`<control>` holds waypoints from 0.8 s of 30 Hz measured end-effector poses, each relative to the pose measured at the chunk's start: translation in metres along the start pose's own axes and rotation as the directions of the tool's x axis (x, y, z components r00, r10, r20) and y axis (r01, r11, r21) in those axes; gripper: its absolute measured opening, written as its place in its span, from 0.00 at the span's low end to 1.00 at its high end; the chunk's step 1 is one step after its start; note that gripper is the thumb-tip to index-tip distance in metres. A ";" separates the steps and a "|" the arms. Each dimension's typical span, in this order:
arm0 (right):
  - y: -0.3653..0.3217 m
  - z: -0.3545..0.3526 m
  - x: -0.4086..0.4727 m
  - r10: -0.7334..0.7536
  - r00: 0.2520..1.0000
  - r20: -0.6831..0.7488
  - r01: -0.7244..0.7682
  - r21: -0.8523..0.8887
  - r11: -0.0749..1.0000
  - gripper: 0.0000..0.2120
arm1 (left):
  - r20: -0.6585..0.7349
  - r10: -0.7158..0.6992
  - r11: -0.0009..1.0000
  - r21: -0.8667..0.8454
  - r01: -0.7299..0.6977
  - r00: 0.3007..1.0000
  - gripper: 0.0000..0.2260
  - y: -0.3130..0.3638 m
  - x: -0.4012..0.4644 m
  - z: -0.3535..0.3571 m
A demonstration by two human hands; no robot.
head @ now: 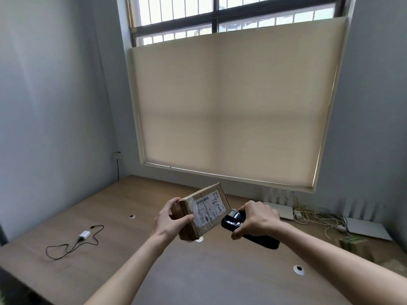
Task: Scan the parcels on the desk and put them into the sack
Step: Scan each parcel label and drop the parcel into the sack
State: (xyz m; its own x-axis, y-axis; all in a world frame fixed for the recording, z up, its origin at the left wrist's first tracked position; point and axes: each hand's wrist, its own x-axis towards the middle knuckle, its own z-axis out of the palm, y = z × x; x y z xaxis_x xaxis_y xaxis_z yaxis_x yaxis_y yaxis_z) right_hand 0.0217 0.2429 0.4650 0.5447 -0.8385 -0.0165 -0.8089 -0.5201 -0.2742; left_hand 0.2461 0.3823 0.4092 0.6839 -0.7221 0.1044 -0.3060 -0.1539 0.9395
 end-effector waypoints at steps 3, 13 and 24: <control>-0.012 0.009 0.003 -0.020 0.999 0.034 0.018 0.067 0.998 0.31 | -0.016 -0.035 0.996 -0.078 0.034 0.999 0.30 -0.009 -0.008 -0.014; -0.162 0.078 0.020 -0.380 0.908 0.179 0.217 0.576 0.788 0.25 | -0.186 -0.262 0.871 -0.468 0.149 0.947 0.28 -0.063 -0.031 -0.143; -0.468 0.186 -0.006 -0.696 0.699 0.162 0.378 0.743 0.552 0.20 | -0.389 -0.357 0.845 -0.522 0.116 0.849 0.34 -0.167 -0.088 -0.409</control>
State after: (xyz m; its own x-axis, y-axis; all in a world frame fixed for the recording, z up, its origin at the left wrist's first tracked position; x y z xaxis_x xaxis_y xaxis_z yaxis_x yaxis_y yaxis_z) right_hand 0.4384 0.5214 0.4143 0.9799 -0.1980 0.0238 -0.0764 -0.4828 -0.8724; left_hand 0.5076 0.7474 0.3760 0.9477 -0.2960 -0.1194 0.1661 0.1379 0.9764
